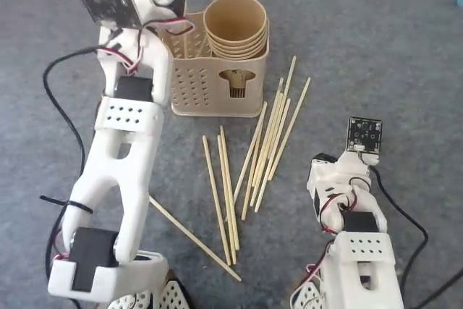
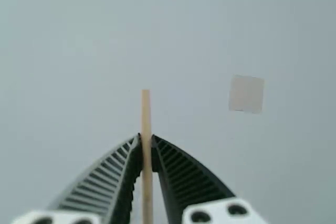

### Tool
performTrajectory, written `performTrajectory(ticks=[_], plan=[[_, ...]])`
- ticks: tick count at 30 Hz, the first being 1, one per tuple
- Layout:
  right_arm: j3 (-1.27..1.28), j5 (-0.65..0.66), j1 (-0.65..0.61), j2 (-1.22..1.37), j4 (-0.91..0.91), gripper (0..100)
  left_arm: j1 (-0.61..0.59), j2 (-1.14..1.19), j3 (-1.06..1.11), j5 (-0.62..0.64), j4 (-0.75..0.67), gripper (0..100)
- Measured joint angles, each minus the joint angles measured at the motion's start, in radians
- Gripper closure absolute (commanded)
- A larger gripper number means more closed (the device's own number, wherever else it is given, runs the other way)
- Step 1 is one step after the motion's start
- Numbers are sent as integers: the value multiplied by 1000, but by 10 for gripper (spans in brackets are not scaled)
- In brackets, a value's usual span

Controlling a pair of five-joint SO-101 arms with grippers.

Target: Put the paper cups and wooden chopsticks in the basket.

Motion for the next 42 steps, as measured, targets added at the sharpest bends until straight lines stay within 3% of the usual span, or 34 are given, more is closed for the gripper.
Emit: performTrajectory(ticks=[7,20,29,34,38,42], plan=[[0,0,0,0,0,991,-2,0,124,0,-38,793],[0,0,0,0,0,991,-97,-28,160,0,341,920],[0,0,0,0,0,991,-98,-448,374,0,829,923],[0,0,0,0,0,991,-98,-651,436,0,1180,923],[0,0,0,0,0,991,-133,-694,442,0,1476,923],[0,0,0,0,0,991,-209,-641,445,14,1657,919]])
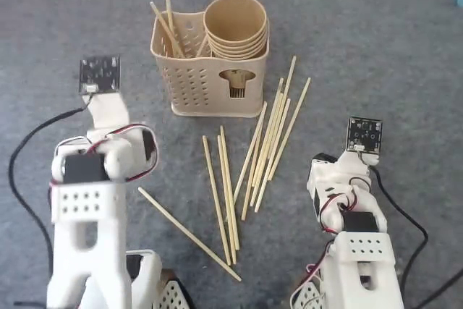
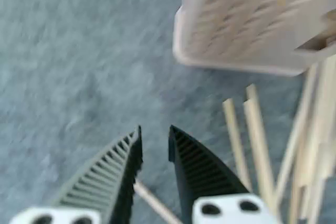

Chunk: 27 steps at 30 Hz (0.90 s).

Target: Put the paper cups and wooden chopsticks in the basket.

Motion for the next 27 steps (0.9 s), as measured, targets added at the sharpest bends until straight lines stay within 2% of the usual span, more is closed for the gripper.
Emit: performTrajectory(ticks=[5,11,14,17,21,27], plan=[[0,2,0,0,0,991,-61,267,-2,-2,124,919],[0,3,0,0,0,991,-69,677,-110,-18,127,919],[0,3,0,0,0,991,-71,810,-135,-18,118,919],[0,31,0,0,0,991,-71,835,-135,-18,60,912],[0,44,0,0,0,991,-69,832,-118,-25,-5,839],[0,49,0,0,0,991,-64,647,20,-28,-91,731]])
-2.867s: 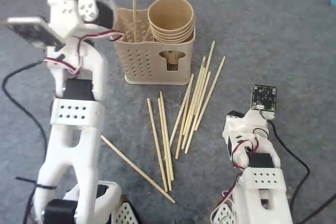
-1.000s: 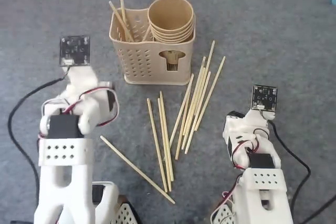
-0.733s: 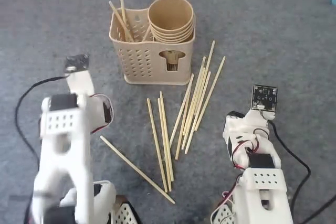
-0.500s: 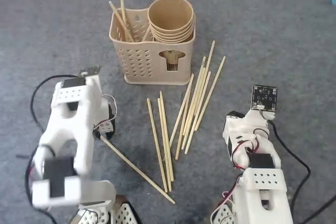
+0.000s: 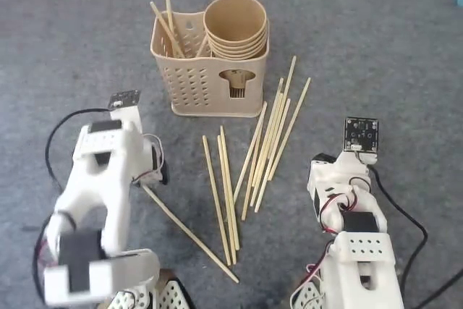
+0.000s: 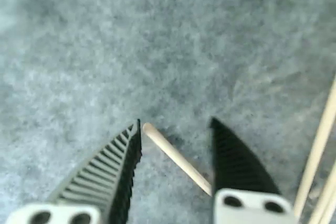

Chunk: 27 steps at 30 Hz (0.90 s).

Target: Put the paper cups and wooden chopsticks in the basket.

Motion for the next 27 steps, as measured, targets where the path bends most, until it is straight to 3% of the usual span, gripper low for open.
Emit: performTrajectory(ticks=[9,15,18,22,27], plan=[[0,0,0,0,0,991,2,-456,354,0,-77,713],[0,0,0,0,0,991,2,-571,494,35,-147,717],[0,0,6,0,0,991,2,-580,525,69,-198,790],[0,0,28,0,0,991,2,-582,531,77,-213,997],[0,0,28,0,0,991,2,-582,531,61,-213,989]])
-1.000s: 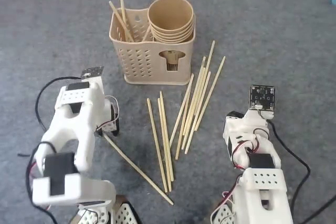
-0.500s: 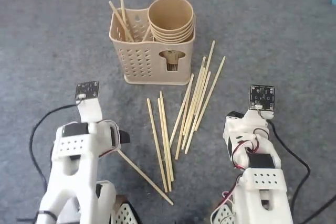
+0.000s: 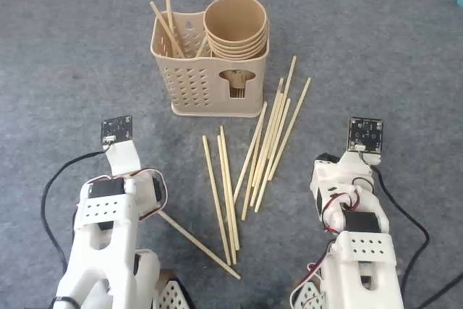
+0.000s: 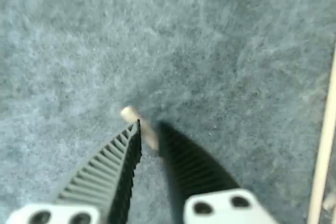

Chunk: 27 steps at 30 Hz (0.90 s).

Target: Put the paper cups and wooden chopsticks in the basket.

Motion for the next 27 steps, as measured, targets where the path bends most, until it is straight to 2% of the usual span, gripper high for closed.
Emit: performTrajectory(ticks=[13,27], plan=[[0,0,0,0,0,991,0,0,-14,-14,0,989],[0,0,0,0,0,991,0,0,-304,52,15,987]])
